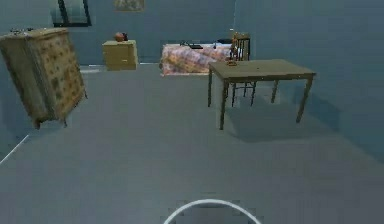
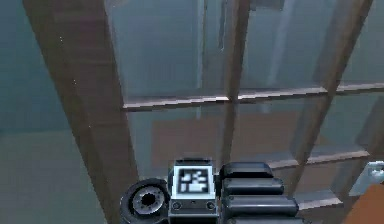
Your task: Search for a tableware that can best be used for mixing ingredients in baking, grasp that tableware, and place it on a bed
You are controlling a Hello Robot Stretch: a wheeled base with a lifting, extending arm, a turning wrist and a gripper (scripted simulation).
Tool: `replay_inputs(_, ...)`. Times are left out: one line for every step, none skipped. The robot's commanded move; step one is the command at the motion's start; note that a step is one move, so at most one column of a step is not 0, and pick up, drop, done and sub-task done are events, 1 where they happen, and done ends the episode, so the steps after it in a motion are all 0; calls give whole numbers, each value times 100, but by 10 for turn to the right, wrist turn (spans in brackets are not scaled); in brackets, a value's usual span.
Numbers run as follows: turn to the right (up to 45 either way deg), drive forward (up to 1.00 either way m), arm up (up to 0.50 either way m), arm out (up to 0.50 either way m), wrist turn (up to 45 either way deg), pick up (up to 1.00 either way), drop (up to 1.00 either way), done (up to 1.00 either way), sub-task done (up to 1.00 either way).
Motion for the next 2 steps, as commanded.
replay_inputs(0, 20, 0, 0, 0, 0, 0, 0, 0)
replay_inputs(-30, 0, 0, 0, 0, 0, 0, 0, 0)
